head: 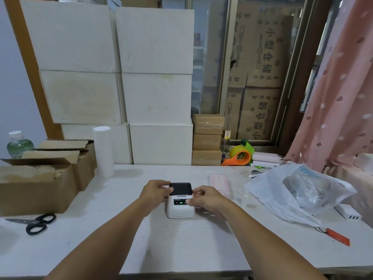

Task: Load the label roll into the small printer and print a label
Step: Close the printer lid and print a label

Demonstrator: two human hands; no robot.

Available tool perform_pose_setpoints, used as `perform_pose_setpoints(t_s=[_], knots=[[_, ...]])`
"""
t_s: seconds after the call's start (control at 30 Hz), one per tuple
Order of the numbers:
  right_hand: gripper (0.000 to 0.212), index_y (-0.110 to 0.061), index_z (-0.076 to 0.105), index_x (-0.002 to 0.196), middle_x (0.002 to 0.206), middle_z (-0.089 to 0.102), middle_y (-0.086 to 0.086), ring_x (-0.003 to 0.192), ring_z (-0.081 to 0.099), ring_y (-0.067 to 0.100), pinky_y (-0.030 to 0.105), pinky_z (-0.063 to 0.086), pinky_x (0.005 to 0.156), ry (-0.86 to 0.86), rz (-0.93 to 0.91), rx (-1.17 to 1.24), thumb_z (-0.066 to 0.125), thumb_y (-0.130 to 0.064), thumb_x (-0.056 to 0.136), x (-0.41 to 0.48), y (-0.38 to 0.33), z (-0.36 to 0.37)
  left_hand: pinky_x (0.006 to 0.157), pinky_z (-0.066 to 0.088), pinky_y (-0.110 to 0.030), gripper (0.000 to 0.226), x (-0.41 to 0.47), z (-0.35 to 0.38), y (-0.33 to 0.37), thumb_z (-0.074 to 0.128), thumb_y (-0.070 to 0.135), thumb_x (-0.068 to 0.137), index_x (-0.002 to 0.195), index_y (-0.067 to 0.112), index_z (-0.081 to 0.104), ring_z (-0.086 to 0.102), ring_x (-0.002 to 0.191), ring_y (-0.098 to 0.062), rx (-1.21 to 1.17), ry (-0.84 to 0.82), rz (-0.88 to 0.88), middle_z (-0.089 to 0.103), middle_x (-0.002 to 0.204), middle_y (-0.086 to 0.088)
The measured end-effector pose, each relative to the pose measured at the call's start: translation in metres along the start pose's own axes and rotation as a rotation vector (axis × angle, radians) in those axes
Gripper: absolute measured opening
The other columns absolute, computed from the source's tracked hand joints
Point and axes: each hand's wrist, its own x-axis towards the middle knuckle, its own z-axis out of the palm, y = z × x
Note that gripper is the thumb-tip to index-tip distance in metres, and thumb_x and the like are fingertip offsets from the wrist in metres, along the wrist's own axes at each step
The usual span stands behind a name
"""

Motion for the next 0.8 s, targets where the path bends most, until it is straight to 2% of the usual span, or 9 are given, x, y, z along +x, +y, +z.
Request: perform_pose_setpoints(t_s=[0.13,0.4,0.8], knots=[[0.058,-0.025,0.067,0.120,0.118,0.074,0.000,0.109,0.073,0.020,0.044,0.059,0.105,0.011,0.001,0.012,0.095,-0.034,0.070,0.004,0.003,0.000,0.098,0.061,-0.038,0.040,0.002,-0.001,0.004,0.075,0.013,0.094,0.134,0.008,0.069,0.074,0.107,-0.028,0.053,-0.017,0.014,0.078,0.107,-0.011],[0.055,-0.025,0.069,0.117,0.119,0.074,0.003,0.110,0.075,0.023,0.044,0.060,0.104,0.005,-0.005,0.044,0.095,-0.033,0.070,0.004,0.007,-0.001,0.099,0.061,-0.039,0.041,0.005,-0.002,-0.003,0.075,0.015,0.093,0.134,0.009,0.071,0.074,0.108,-0.026,0.037,-0.017,0.010,0.077,0.113,-0.012],[0.059,-0.026,0.070,0.117,0.120,0.074,0.002,0.110,0.075,0.022,0.043,0.059,0.105,0.004,0.001,0.070,0.095,-0.034,0.065,0.005,0.010,-0.001,0.099,0.061,-0.039,0.043,0.004,-0.004,-0.007,0.077,0.020,0.092,0.133,0.010,0.070,0.075,0.104,-0.026,0.010,-0.020,0.038,0.079,0.109,-0.011]])
